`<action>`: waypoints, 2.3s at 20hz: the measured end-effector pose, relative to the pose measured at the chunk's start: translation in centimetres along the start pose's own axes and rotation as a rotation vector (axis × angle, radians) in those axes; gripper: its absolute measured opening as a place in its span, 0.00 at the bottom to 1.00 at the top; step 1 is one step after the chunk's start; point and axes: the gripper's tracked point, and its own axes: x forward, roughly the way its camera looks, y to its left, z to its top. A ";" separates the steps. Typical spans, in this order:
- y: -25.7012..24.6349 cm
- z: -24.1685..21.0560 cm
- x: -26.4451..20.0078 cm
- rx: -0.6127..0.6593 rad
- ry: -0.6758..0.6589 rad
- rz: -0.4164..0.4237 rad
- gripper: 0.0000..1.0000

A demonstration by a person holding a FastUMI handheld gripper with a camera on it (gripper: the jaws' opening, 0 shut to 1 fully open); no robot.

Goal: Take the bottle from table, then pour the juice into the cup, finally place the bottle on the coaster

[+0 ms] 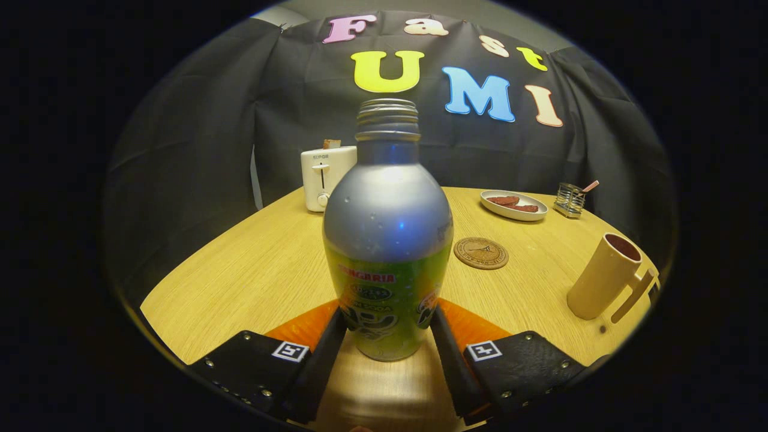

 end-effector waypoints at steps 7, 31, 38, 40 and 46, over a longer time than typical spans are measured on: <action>-0.6 1.3 -0.5 0.031 0.006 0.006 0.77; -8.2 6.9 -4.4 0.477 -0.022 0.100 0.77; -10.3 5.3 -4.8 0.600 0.002 0.093 0.77; -10.6 5.1 -4.9 0.662 0.001 0.103 0.77; -11.3 4.0 -5.0 0.785 0.008 0.110 0.77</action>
